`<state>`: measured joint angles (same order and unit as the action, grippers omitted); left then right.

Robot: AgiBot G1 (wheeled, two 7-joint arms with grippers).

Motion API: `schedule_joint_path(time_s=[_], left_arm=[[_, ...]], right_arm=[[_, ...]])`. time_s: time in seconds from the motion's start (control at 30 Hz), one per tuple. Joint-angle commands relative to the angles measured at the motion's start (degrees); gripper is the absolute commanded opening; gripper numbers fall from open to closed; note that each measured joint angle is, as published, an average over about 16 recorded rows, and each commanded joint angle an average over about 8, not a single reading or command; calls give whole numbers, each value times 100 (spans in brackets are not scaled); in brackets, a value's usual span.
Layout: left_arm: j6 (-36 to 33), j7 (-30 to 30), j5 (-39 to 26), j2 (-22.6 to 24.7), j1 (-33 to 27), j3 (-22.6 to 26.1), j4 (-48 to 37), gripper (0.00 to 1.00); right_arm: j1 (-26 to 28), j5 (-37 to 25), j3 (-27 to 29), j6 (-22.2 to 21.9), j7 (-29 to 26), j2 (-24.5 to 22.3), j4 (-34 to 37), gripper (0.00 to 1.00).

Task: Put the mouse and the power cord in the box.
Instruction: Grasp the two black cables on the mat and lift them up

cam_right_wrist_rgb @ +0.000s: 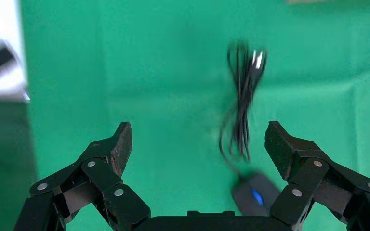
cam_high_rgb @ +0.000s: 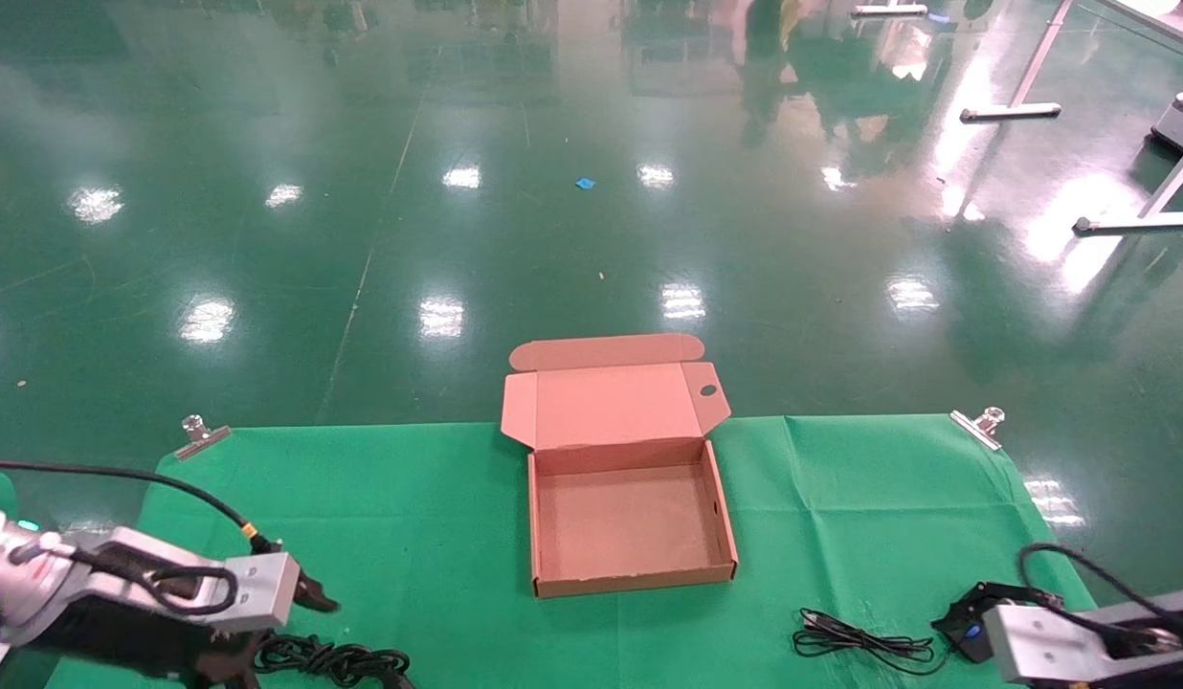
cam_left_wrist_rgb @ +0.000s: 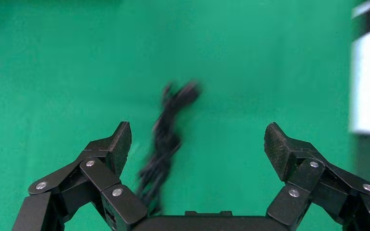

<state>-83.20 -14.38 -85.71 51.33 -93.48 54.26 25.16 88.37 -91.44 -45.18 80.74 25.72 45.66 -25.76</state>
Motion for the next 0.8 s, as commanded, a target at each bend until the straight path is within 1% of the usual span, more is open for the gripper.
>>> schedule_joint_path(time_s=[0.03,0.2,0.33,0.47,0.6,0.8], left_arm=[[231,-208,-267,194,-115,121,-388,100],[855,-532,-574,551,-152,254,-1015,100],[1204,-760,-734,787,-163,337,-1382,100],[1481,-954,-850,985,-146,402,-1679,100],[1670,-1093,-892,1133,-98,426,-1921,100],[1741,-1245,-849,1281,-20,399,-2157,100]], right_arm=[[164,-350,-159,-251,232,232,353,100],[255,-770,-341,-1134,560,752,968,100],[277,-910,-407,-1594,766,1096,1344,100],[266,-930,-414,-1859,936,1369,1657,100],[227,-895,-391,-2020,1086,1561,1902,100],[160,-824,-344,-2197,1286,1729,2155,100]])
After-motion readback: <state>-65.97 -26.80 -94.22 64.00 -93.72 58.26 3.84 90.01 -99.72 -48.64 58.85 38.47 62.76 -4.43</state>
